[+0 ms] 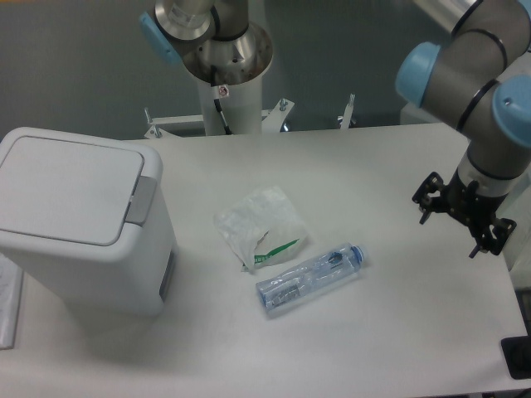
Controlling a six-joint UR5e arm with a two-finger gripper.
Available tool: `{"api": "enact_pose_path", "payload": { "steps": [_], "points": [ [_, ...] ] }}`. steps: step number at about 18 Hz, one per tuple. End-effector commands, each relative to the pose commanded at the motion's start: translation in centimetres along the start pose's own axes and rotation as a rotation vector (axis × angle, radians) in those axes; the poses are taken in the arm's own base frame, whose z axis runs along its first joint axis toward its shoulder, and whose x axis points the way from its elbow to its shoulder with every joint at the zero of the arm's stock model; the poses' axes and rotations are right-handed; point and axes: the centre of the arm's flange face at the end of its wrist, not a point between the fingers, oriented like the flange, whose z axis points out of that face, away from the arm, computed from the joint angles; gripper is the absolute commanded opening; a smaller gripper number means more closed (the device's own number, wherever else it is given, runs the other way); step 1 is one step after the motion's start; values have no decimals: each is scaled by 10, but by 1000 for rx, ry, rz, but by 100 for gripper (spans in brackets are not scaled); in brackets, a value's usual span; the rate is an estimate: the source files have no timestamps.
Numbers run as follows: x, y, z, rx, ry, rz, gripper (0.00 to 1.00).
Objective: Open the trash can
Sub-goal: 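Move the gripper from rest toward the white trash can lid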
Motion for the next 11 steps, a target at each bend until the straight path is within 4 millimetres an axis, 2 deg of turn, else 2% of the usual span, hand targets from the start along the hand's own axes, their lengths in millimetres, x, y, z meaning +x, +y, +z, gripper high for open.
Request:
{"api": "enact_pose_path", "payload": {
  "steps": [4, 6, 9, 11],
  "points": [
    [3, -11, 1, 3, -3, -4, 100],
    [5, -14, 1, 13, -1, -87, 100],
    [17, -46, -2, 42, 6, -188, 100],
    [23, -64, -10, 138, 31, -314, 100]
  ]
}}
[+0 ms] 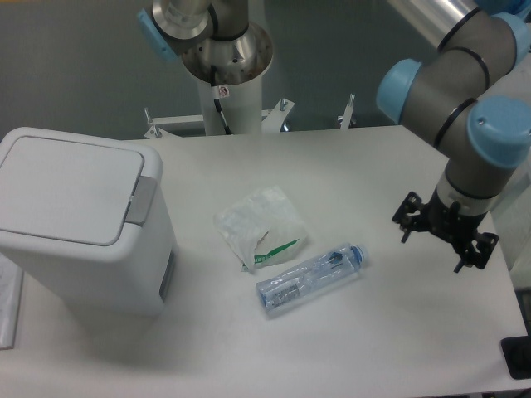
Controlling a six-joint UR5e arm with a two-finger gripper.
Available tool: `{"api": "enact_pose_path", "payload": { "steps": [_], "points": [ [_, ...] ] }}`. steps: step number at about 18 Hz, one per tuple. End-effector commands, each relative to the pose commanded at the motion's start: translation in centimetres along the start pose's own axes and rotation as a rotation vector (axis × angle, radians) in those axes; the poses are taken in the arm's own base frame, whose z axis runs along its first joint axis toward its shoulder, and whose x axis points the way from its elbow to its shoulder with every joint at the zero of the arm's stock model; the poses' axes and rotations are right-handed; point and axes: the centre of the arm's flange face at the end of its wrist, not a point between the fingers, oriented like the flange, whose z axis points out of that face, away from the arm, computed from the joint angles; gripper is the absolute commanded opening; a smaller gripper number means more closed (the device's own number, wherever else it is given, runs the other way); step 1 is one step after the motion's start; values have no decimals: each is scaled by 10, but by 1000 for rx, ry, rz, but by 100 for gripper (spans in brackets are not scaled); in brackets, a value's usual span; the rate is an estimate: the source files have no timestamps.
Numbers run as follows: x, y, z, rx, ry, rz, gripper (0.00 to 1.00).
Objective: Open the trash can
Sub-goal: 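Move the gripper from rest toward the white trash can lid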
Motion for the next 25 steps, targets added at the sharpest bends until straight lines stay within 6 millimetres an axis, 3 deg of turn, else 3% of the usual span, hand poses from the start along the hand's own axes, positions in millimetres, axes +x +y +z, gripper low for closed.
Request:
{"api": "enact_pose_path", "payload": {
  "steps": [4, 7, 10, 13, 15, 19, 20, 25],
  "points": [
    [16, -17, -19, 164, 94, -218, 100],
    [28, -30, -14, 218, 141, -214, 100],
    [40, -39, -26, 289, 191, -283, 100],
    [89, -68, -41, 298, 208, -232, 100],
    [115, -74, -47, 301, 230, -232, 100],
    [162, -78, -77, 323, 244, -234, 100],
    [170, -76, -86, 328, 241, -245, 100],
    [196, -86, -88, 321, 263, -262, 100]
  ]
}}
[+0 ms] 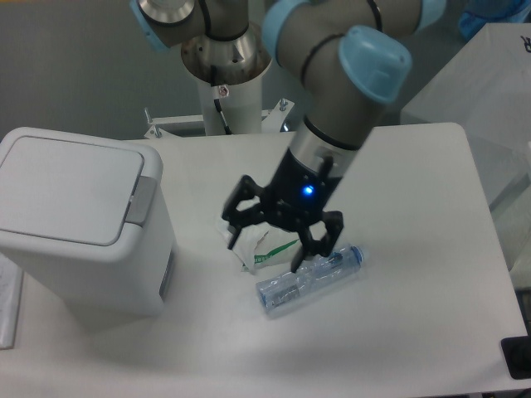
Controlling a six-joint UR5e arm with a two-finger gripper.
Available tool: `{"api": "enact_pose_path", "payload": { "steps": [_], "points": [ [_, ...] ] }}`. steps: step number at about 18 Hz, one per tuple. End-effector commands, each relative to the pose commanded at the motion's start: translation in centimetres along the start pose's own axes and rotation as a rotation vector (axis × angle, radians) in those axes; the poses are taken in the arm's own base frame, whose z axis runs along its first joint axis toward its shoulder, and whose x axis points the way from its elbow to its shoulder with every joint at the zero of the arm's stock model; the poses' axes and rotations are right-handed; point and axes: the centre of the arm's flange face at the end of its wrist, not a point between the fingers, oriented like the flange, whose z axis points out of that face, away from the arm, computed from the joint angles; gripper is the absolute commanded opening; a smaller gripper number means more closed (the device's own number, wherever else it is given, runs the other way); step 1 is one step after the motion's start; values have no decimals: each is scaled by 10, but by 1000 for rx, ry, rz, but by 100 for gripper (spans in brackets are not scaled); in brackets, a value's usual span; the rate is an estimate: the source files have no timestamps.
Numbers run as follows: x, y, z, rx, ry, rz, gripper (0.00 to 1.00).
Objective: Open the trash can
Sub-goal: 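Move the gripper from rest toward the white trash can lid, then lower the gripper fingers onto the trash can lid's front edge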
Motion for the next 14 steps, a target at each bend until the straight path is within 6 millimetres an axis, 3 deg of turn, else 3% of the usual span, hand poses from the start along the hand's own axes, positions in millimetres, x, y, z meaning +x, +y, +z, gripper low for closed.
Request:
{"api": "enact_pose_path", "payload": {
  "steps": [6, 8, 14],
  "points": [
    [47, 3, -6, 3, 13, -15, 100],
    [65, 1, 0, -7, 25, -13, 100],
    [67, 10, 7, -25, 27, -24, 100]
  ]
}}
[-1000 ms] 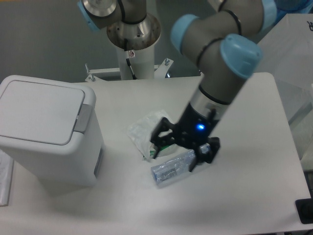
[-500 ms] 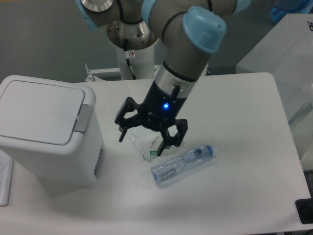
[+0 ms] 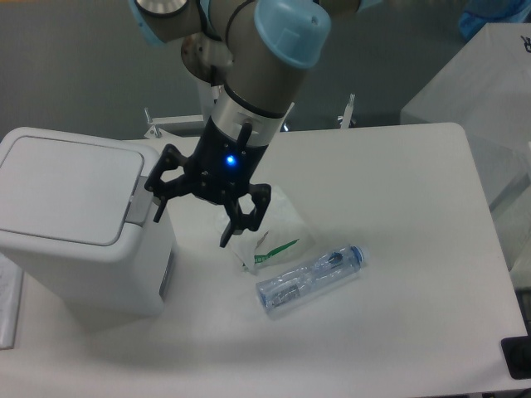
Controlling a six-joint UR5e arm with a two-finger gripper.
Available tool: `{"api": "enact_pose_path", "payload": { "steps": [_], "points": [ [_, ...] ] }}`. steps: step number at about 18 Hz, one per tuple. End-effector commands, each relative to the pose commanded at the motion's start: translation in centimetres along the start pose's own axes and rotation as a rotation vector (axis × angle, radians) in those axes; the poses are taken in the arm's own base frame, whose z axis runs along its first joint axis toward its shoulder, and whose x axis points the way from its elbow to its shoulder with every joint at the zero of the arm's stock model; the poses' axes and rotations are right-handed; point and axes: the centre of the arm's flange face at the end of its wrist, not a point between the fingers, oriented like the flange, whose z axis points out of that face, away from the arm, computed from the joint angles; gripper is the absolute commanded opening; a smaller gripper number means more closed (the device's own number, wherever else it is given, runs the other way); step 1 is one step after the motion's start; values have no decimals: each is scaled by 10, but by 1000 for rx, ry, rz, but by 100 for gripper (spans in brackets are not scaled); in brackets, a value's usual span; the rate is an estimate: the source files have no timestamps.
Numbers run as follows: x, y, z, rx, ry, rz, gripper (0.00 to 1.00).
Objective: Open the trash can
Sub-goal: 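Lower the gripper fingers onto the trash can lid's front edge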
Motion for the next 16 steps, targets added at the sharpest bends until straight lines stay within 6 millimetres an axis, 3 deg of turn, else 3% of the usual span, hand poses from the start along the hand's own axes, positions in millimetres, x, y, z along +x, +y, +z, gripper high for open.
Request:
{"api": "enact_pose_path", "payload": {
  "steps": [5, 9, 16],
  "points": [
    [8, 21, 4, -18, 6, -3, 100],
    [19, 21, 10, -30, 17, 1, 100],
    [20, 28, 23, -53, 21, 1, 100]
  ]
}}
